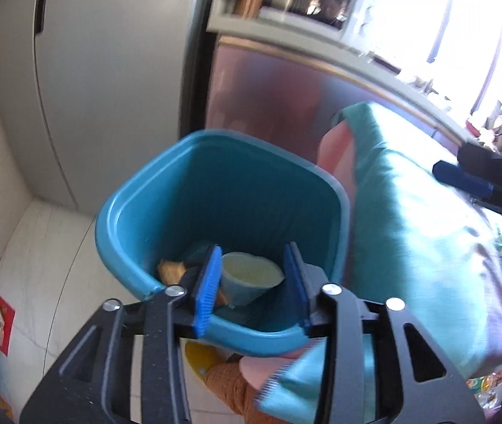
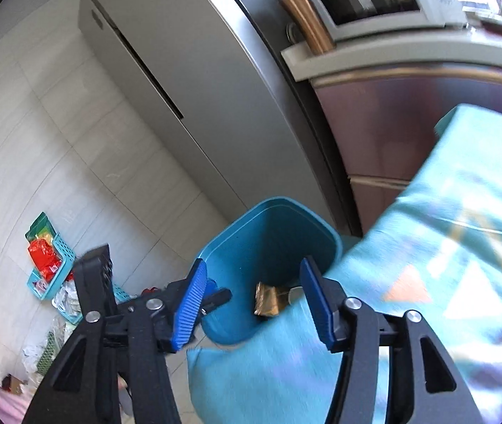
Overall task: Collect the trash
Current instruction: 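Open both tools to drop the wrapper and cup into the bin, then move both open tools back over the table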
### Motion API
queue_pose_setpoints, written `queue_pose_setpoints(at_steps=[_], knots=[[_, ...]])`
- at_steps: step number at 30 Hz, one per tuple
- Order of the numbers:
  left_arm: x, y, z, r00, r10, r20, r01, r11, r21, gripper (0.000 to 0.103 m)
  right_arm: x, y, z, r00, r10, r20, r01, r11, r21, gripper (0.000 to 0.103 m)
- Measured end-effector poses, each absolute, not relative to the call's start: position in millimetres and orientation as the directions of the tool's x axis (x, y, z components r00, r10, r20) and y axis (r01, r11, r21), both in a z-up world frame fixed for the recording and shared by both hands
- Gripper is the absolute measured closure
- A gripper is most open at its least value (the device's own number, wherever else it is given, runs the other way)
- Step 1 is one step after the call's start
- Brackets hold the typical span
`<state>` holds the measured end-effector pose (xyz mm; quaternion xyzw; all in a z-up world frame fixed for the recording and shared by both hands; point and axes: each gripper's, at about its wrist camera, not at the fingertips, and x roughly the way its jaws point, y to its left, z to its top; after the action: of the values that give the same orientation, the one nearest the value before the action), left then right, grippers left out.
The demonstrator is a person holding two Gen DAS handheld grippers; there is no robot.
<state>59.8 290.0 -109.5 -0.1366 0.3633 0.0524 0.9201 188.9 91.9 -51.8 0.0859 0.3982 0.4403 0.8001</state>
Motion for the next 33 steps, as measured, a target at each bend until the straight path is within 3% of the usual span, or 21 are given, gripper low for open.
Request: queue_pose_setpoints(at_steps=[6,11,22,29,33], knots=[[48.1,240.6,-65.7,0.816,-0.105,-0.569,-0.033,0.973,-0.227,0.043,153.9,27.2,-27.4,0.423,0.733,-0.533,-0.625,0.662,0.414,0.041],[54.6,178.6,-48.2,0.807,-0.262,-0.529,0.151,0.958,-0.243,0.038,128.4,-30.6,-19.4,0.549,0.642,-0.535,-0.546,0.76,0.351,0.04],[79.0,38.4,-62.6,0.667,-0.467,-0.581,0.401,0.882,-0.248,0.038,94.8,-162.9,-10.8,0.759,0.382,-0.528,-0.29,0.924,0.25,0.04],[109.9,-19.5,-75.9,0.581,-0.494,-0.646,0.453,0.856,-0.248,0.038,93.1,-232.8,-1.2,0.846,0.222,-0.484,-0.136,0.969,0.207,0.039],[123.5,-39.1,-79.8,0.55,-0.495,-0.672,0.457,0.853,-0.254,0.038,110.9,-258.9,-5.3,0.848,0.146,-0.51,-0.068,0.983,0.169,0.037]])
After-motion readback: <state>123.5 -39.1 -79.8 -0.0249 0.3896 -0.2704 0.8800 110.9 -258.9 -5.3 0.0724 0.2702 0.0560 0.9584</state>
